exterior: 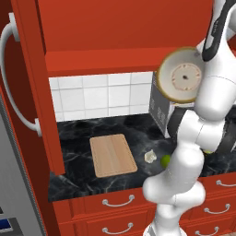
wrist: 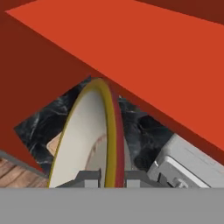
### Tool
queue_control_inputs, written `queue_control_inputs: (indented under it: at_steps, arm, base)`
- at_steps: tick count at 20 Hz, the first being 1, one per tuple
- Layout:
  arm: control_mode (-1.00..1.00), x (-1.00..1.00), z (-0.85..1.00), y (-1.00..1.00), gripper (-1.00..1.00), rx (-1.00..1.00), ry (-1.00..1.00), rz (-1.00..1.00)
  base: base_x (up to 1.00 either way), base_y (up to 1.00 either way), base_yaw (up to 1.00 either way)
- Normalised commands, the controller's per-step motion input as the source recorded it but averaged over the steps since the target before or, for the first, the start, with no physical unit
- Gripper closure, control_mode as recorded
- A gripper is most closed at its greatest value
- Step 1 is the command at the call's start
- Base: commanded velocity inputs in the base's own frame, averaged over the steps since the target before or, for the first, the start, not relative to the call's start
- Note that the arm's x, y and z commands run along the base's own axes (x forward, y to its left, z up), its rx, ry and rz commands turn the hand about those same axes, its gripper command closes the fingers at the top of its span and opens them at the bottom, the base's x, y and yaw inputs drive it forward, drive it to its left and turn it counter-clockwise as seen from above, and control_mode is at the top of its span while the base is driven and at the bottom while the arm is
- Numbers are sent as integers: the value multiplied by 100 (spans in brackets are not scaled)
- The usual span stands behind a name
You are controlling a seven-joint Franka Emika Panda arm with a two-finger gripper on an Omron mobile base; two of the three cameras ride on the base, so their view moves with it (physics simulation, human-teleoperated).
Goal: Open the cabinet. Place the bowl and condiment on the counter. Then place the lime and garlic on the cutting board.
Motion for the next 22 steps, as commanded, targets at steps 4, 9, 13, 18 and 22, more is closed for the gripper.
queue_control_inputs:
  at_steps: [4, 9, 13, 18, 22]
  arm:
    - [-100, -100, -37, -2, 100, -7, -18, 0]
    - [-100, -95, -71, -1, 100, -13, -12, -2]
    - [-100, -25, -53, -14, 100, -1, -4, -9]
    - [-100, -1, -38, -29, 100, 6, -7, -6]
    - [-100, 6, -22, -41, 100, 10, -2, -9]
  base:
    - [0, 0, 0]
    - [0, 0, 0]
    - [0, 0, 0]
    - [0, 0, 0]
    - [0, 0, 0]
